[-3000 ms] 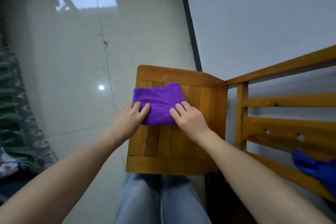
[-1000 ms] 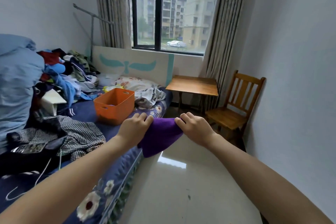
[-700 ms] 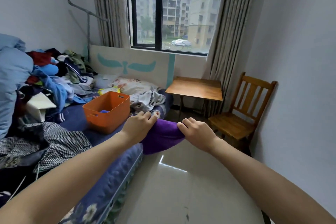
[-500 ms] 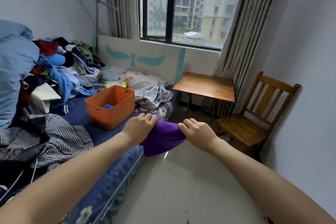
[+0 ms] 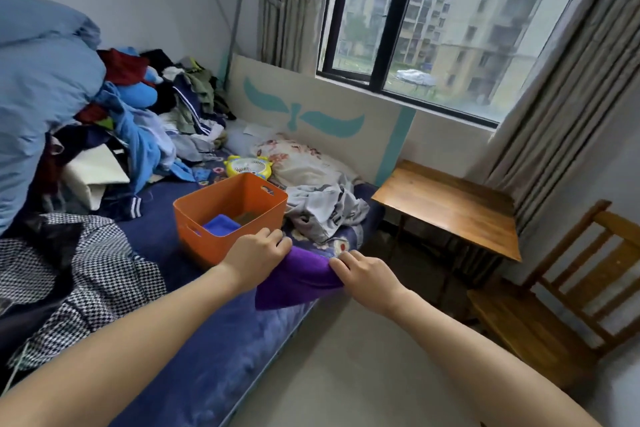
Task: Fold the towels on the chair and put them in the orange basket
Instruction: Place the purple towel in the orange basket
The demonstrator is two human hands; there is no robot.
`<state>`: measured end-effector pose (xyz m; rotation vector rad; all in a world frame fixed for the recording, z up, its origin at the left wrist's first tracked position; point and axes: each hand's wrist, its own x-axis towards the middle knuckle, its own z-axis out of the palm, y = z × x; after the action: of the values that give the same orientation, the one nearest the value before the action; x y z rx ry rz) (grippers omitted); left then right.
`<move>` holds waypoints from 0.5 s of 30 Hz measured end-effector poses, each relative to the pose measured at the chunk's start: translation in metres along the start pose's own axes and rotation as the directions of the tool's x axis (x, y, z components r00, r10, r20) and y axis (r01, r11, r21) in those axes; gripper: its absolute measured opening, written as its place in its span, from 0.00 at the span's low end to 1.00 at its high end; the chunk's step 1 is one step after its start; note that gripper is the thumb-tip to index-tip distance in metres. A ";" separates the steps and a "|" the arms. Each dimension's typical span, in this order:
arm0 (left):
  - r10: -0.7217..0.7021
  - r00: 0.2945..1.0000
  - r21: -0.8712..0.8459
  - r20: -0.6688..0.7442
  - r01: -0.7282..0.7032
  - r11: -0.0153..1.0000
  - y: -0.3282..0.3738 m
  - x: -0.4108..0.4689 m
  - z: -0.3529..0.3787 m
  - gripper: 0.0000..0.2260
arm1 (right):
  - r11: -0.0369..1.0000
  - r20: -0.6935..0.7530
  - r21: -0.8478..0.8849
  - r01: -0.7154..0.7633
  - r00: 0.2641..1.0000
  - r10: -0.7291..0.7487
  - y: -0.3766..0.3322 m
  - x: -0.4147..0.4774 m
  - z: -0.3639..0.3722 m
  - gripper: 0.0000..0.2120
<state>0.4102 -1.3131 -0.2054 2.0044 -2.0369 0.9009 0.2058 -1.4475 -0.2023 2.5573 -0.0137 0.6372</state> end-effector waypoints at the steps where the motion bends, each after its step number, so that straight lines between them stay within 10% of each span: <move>1: -0.008 1.000 -0.012 -0.001 0.008 1.000 -0.011 0.013 0.012 0.13 | 1.000 0.006 0.004 -0.013 1.000 0.013 0.014 0.010 0.014 0.10; 15: -0.100 0.974 -0.075 0.204 0.118 0.990 -0.051 0.125 0.161 0.17 | 0.977 0.163 0.199 -0.078 0.986 0.046 0.135 0.041 0.183 0.25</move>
<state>0.4944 -1.4982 -0.2576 2.2124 -2.0003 0.6007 0.3054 -1.6475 -0.2615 2.8110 -0.0869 0.4793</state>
